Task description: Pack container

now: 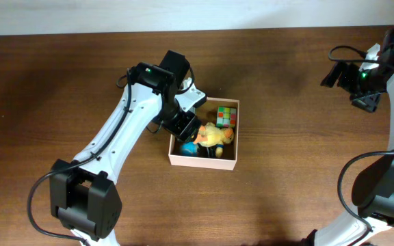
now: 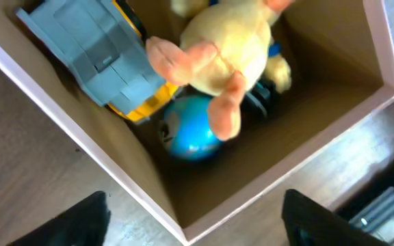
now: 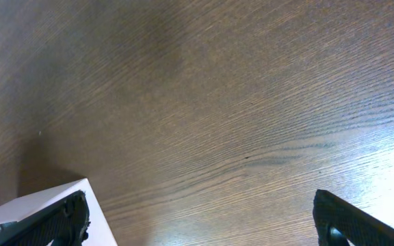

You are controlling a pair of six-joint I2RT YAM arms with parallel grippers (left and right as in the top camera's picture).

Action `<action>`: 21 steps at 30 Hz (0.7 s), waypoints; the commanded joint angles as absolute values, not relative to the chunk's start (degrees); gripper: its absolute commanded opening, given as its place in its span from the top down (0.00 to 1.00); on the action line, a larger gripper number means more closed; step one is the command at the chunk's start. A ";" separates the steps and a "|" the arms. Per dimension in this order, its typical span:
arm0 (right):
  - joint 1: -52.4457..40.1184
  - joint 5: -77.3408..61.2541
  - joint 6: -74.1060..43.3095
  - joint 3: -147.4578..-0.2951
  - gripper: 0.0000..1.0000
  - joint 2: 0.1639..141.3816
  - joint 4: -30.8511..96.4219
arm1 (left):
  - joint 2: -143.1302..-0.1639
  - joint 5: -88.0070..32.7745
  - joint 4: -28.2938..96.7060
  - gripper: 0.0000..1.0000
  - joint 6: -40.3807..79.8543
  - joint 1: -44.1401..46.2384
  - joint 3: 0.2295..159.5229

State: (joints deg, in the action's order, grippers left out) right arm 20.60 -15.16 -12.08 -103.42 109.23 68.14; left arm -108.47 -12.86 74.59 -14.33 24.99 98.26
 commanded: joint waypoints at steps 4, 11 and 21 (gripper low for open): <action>20.99 -15.88 -12.51 -104.18 0.01 108.12 68.18 | -108.07 -5.48 73.36 0.13 -7.92 20.34 102.21; 20.99 -15.88 -12.51 -104.18 0.01 108.12 68.18 | -107.92 -0.97 70.46 0.13 0.91 9.30 104.16; 20.99 -15.88 -12.51 -104.18 0.01 108.12 68.18 | -107.92 -7.29 69.49 0.01 5.96 -9.02 104.14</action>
